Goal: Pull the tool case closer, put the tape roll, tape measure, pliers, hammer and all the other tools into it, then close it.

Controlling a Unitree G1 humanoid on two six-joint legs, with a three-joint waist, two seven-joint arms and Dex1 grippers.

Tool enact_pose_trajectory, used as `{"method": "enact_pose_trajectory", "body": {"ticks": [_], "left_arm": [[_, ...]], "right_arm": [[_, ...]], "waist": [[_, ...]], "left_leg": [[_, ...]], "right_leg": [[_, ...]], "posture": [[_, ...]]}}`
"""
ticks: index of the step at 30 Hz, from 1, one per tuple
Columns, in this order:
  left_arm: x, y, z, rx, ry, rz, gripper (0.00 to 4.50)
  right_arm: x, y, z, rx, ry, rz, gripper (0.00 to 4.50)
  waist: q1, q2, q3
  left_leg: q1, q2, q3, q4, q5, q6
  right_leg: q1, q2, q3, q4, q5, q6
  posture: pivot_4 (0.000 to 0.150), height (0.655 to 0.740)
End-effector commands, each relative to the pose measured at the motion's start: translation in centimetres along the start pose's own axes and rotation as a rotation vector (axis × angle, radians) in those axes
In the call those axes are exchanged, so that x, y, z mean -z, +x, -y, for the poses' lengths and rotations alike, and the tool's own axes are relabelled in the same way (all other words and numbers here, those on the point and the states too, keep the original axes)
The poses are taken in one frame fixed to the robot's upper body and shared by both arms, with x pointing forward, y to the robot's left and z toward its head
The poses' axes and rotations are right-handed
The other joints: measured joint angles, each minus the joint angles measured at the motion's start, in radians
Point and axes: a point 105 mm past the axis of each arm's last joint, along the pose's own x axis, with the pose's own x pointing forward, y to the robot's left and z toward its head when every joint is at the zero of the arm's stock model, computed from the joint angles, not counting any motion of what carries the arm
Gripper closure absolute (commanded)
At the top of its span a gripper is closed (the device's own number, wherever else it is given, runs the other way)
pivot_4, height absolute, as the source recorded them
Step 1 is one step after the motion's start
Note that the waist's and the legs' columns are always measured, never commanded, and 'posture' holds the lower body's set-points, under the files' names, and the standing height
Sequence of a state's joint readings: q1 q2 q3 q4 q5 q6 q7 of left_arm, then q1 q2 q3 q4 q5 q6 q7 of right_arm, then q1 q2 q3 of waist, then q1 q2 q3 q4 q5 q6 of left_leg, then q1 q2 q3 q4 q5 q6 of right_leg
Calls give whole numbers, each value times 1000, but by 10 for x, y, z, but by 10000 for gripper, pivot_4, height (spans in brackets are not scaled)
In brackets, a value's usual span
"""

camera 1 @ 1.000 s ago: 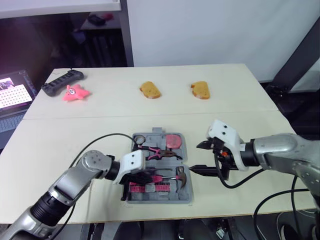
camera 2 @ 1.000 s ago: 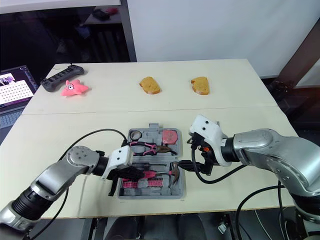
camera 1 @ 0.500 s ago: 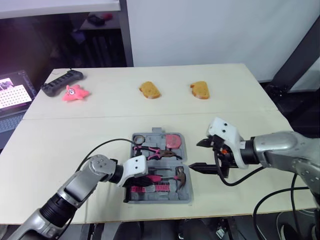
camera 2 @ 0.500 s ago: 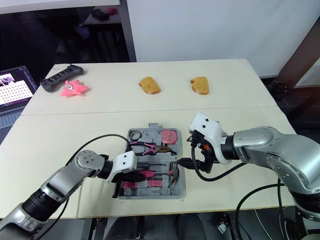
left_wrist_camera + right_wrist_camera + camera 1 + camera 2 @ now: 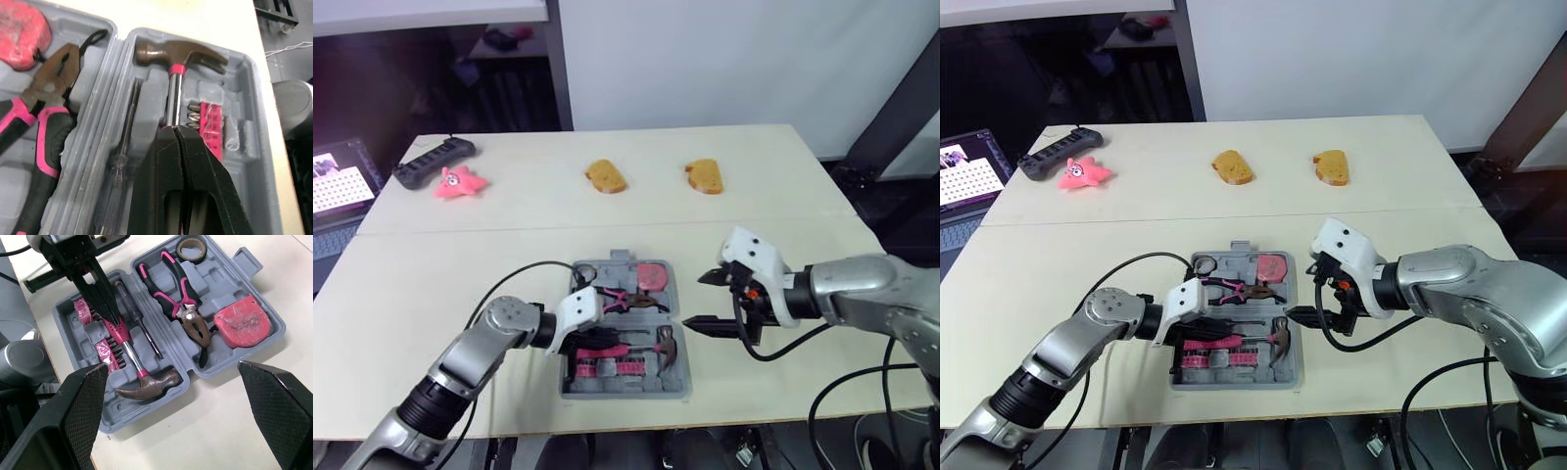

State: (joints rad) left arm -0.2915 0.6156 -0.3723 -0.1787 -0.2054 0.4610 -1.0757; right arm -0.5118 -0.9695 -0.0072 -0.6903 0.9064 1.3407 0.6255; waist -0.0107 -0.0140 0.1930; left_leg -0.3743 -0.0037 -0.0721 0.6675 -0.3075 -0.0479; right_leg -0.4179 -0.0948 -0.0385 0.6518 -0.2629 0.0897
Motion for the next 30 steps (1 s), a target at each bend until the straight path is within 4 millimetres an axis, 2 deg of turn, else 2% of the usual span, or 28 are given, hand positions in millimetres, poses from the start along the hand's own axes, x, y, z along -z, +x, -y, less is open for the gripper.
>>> {"method": "enact_pose_trajectory", "body": {"ticks": [1,10,30], "left_arm": [[6,7,2,5,23,-11,44779],[38,20,11,62,35,-118,44779],[72,27,45,234,58,-268,44779]], "right_arm": [[-7,-4,2,16,-37,20,0],[-9,-6,3,18,-43,14,0],[-9,-5,2,15,-32,19,0]], "waist": [[1,0,0],[3,1,-1],[-1,10,-16]], "left_leg": [[0,0,0,0,0,0],[2,0,0,0,0,0],[7,0,0,-1,-3,5]], "right_leg": [[0,0,0,0,0,0],[3,0,0,-1,0,0],[9,0,0,-3,0,0]], "posture": [[1500,7400],[1500,7400],[1500,7400]]}}
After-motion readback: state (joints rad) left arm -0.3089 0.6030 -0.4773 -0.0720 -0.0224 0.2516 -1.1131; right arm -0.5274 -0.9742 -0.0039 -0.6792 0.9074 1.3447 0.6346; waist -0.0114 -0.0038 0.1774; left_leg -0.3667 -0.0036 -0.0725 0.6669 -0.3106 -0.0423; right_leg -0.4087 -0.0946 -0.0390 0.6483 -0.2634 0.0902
